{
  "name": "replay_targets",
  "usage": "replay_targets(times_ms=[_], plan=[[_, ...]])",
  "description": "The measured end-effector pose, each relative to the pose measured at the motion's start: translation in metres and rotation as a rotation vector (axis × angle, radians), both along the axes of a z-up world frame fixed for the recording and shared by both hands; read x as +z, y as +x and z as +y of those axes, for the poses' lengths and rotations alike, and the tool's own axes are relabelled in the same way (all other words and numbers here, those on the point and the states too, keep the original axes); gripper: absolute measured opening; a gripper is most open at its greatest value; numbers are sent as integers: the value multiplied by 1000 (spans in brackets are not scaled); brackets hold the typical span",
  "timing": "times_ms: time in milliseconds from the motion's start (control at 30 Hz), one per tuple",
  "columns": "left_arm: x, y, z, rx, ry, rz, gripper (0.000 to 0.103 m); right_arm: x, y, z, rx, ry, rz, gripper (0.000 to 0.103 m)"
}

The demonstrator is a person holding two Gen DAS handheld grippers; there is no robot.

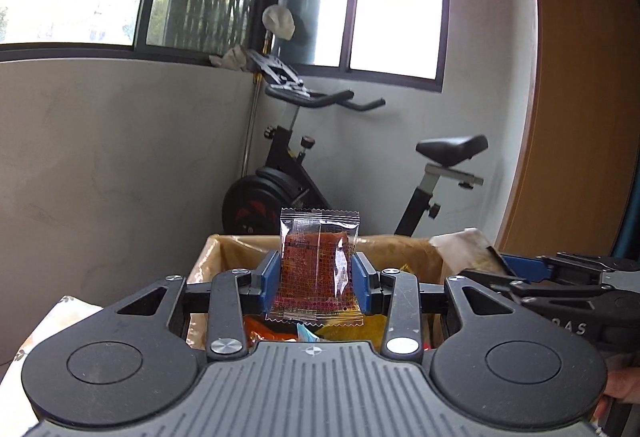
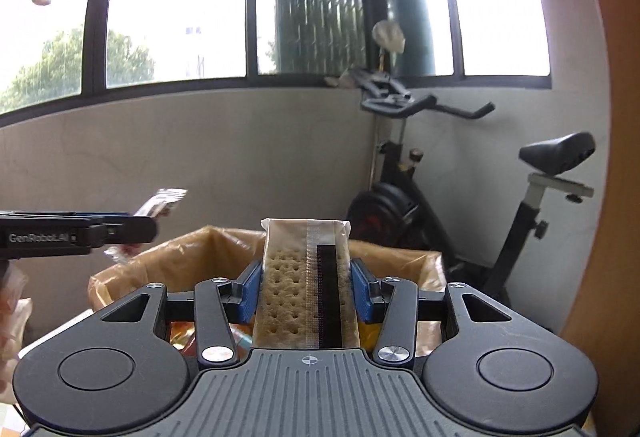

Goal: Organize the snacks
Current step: 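Lift the sachet and cracker pack up over the lined box, then open both tools to drop the sachet and cracker pack into the box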

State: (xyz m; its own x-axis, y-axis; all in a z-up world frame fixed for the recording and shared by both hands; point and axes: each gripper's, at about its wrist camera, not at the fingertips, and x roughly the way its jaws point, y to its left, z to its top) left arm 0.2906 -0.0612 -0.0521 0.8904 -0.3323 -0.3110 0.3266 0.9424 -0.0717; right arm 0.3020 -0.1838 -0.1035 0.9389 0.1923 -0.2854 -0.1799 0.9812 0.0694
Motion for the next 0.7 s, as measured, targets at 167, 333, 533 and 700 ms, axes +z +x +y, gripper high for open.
replay_targets(times_ms=[167,333,533,700], plan=[[-16,7,11,0,22,54,40,-14,10,16,2,-18,50,43],[-25,17,13,8,46,81,41,-24,12,18,-9,-3,84,43],[-28,29,11,5,70,101,41,-31,15,19,-16,-7,112,43],[-33,37,10,2,80,128,41,-34,20,16,-31,8,135,43]])
